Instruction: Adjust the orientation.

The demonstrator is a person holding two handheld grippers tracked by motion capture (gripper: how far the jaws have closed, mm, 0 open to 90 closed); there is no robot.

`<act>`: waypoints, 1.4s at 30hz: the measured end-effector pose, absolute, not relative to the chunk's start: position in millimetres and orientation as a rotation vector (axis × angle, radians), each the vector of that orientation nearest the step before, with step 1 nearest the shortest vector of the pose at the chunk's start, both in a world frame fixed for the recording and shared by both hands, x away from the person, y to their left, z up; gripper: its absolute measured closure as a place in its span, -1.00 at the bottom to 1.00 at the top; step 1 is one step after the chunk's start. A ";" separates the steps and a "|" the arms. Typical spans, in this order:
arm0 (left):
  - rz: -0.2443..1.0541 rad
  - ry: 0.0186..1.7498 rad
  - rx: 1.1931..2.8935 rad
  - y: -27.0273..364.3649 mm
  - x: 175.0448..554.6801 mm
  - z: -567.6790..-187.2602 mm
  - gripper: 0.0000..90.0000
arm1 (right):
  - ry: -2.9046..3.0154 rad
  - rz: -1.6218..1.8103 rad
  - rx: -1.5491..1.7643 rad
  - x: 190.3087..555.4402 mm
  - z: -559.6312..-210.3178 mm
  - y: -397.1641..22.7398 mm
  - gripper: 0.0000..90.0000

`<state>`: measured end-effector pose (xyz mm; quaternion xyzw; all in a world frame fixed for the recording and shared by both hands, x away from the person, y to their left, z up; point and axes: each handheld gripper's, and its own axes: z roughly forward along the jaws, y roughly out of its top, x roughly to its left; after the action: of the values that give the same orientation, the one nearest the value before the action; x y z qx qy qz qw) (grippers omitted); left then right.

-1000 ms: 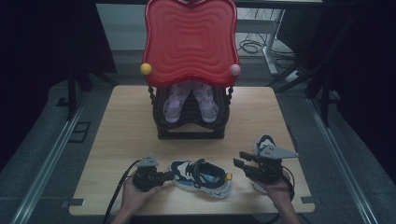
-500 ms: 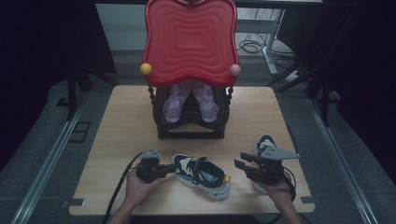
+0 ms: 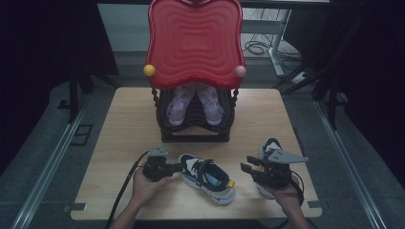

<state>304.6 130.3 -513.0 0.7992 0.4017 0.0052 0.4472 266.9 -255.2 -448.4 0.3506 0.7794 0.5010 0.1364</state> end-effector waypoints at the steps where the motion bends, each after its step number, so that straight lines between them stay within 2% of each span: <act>1: 0.011 0.994 1.978 129.8 305.6 -512.8 1.00 | 2.258 1.449 1.013 267.0 -448.6 -254.8 0.28; 22: 0.029 1.008 1.963 117.2 326.6 -512.8 1.00 | 2.283 1.432 1.004 266.9 -451.2 -250.3 0.28; 33: 0.108 1.006 1.945 141.1 306.3 -499.0 0.94 | 2.284 1.431 1.013 266.6 -451.0 -252.9 0.29; 35: 0.126 1.021 1.936 149.8 300.4 -496.1 0.90 | 2.285 1.430 1.015 266.3 -451.0 -252.8 0.29; 42: 0.150 1.056 1.941 173.0 288.6 -491.8 0.39 | 2.296 1.413 1.019 263.2 -453.6 -254.9 0.29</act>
<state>288.6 173.0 -491.8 0.7838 0.4266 0.0605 0.4471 263.2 -254.9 -453.6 0.3507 0.7899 0.4861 0.1296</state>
